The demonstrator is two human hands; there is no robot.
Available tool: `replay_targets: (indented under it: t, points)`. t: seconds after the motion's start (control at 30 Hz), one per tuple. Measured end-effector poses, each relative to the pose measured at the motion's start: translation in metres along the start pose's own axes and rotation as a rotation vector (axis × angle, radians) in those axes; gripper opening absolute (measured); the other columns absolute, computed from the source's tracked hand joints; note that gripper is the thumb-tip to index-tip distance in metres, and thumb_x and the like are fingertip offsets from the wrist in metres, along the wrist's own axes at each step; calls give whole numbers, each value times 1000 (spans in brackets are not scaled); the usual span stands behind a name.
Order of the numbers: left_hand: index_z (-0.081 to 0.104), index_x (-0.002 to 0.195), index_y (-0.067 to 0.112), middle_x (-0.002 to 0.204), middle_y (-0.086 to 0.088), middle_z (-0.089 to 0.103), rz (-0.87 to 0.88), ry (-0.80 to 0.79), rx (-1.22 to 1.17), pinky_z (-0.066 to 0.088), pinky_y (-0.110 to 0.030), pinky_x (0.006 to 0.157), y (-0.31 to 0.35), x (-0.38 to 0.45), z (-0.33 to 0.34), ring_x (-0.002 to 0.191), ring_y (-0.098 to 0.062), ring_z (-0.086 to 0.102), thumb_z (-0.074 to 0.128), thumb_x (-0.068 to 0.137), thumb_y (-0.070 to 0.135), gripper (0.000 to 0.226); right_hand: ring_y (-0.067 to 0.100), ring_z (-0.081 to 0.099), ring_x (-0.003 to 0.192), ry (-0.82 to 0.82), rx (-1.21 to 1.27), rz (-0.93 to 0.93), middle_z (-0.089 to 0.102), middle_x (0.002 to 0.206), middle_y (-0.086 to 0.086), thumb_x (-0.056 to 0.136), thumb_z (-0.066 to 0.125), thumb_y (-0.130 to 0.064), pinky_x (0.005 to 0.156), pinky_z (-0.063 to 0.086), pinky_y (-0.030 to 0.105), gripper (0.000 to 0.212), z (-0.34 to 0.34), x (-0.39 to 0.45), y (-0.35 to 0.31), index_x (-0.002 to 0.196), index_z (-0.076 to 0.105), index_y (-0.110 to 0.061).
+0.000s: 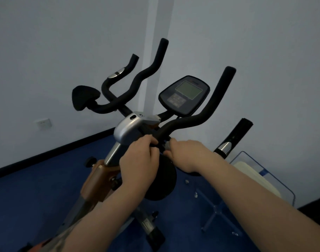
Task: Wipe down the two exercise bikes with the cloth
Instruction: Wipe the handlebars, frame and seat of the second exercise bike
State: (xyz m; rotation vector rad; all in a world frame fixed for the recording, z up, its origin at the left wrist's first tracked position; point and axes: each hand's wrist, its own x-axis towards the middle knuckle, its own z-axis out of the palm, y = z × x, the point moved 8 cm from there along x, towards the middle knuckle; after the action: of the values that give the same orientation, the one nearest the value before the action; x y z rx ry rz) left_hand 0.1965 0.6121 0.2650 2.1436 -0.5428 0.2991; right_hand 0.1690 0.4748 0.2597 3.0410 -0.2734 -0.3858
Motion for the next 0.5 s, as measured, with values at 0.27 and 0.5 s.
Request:
replay_targets:
  t: [0.27, 0.5]
  points:
    - [54, 100, 34, 94, 15, 62, -408, 9, -490, 40, -19, 61, -36, -8, 9, 80, 1, 59, 63, 87, 25, 19, 4, 58, 93, 198, 509, -272, 60, 104, -13, 90, 65, -33, 83, 49, 30, 26, -34, -23, 19, 115, 59, -35]
    - [56, 109, 30, 89, 4, 64, -406, -67, -416, 50, -34, 66, -38, -7, 11, 76, -12, 61, 58, 87, 33, 23, 21, 48, 122, 281, 127, -217, 53, 134, 2, 97, 49, -46, 102, 31, 33, 45, -64, 40, -44, 136, 51, -23]
